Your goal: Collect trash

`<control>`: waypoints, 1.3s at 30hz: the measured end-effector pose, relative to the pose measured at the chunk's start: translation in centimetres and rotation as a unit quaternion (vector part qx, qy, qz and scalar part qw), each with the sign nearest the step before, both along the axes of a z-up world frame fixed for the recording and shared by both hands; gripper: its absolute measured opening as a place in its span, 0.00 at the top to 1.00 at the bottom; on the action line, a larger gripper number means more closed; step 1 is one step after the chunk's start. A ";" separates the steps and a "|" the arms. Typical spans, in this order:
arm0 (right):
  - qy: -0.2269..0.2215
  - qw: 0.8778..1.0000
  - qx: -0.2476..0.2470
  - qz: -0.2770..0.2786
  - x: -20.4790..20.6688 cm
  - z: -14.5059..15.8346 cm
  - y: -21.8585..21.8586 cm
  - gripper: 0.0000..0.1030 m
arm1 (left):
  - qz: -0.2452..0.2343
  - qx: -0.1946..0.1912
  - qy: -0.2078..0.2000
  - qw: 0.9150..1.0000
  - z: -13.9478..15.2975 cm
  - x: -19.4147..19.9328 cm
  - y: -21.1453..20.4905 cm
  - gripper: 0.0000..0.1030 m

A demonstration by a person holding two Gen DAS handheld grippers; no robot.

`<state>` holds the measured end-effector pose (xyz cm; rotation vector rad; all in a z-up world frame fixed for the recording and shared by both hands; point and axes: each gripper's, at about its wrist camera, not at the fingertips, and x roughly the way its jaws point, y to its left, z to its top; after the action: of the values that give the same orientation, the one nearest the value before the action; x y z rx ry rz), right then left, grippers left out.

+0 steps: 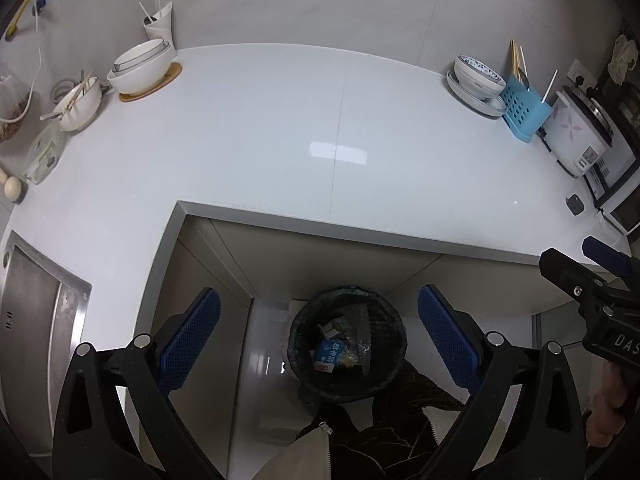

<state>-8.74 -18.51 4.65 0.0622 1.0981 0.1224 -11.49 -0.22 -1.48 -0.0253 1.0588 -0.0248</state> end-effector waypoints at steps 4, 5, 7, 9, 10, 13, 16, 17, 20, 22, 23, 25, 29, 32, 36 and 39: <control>0.002 1.000 -0.002 -0.002 0.1 -0.1 -0.1 0.08 | 0.001 0.000 0.001 1.000 0.0 0.0 0.0 0.06; 0.002 1.000 -0.002 -0.003 0.1 -0.1 -0.1 0.08 | 0.000 0.000 0.000 1.000 0.0 0.0 0.0 0.06; 0.004 1.000 -0.002 -0.004 0.1 -0.2 -0.1 0.08 | -0.001 0.000 0.001 1.000 0.0 0.1 -0.1 0.06; 0.003 1.000 -0.004 -0.005 0.1 -0.1 -0.1 0.08 | -0.001 0.000 0.001 1.000 0.0 0.1 -0.1 0.06; 0.003 1.000 -0.004 -0.005 0.1 -0.1 0.0 0.08 | -0.001 -0.001 0.001 1.000 0.0 0.1 -0.1 0.06; 0.004 1.000 -0.004 -0.006 0.1 -0.1 0.0 0.08 | -0.001 -0.001 0.001 1.000 0.0 0.0 -0.1 0.06; 0.003 1.000 -0.004 -0.005 0.1 -0.1 0.0 0.08 | 0.000 -0.002 0.001 1.000 0.1 0.0 -0.1 0.06; 0.004 1.000 -0.004 -0.005 0.1 -0.1 0.0 0.08 | -0.001 -0.002 0.000 1.000 0.2 0.0 -0.1 0.06; 0.004 1.000 -0.005 -0.005 0.1 -0.1 0.0 0.08 | -0.002 -0.002 -0.001 1.000 0.2 -0.1 -0.2 0.06; 0.004 1.000 -0.004 -0.006 0.1 -0.1 -0.2 0.08 | -0.002 -0.002 -0.001 1.000 0.3 -0.1 -0.3 0.06; 0.003 1.000 -0.004 -0.006 0.1 -0.1 -0.2 0.08 | -0.004 -0.001 -0.002 1.000 0.3 -0.1 -0.3 0.06; 0.005 1.000 -0.004 -0.007 0.1 -0.2 -0.3 0.08 | -0.004 -0.004 -0.002 1.000 0.4 -0.1 -0.4 0.06; 0.004 1.000 -0.004 -0.007 0.0 -0.1 -0.3 0.08 | -0.009 -0.013 -0.010 1.000 0.7 -0.2 -0.6 0.06; 0.005 1.000 -0.003 -0.006 0.0 -0.2 -0.3 0.08 | -0.016 -0.004 -0.011 1.000 0.8 -0.1 -1.0 0.06; 0.005 1.000 -0.002 -0.007 -0.1 -0.2 -0.2 0.08 | -0.018 -0.011 -0.017 1.000 1.1 -0.2 -1.2 0.06; 0.005 1.000 -0.001 -0.008 -0.1 -0.2 -0.3 0.08 | -0.021 0.001 -0.021 1.000 1.1 -0.2 -1.6 0.06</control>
<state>-8.89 -18.77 4.46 0.0693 1.1084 0.1072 -11.67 -1.79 -0.41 -0.0001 1.0182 -0.0629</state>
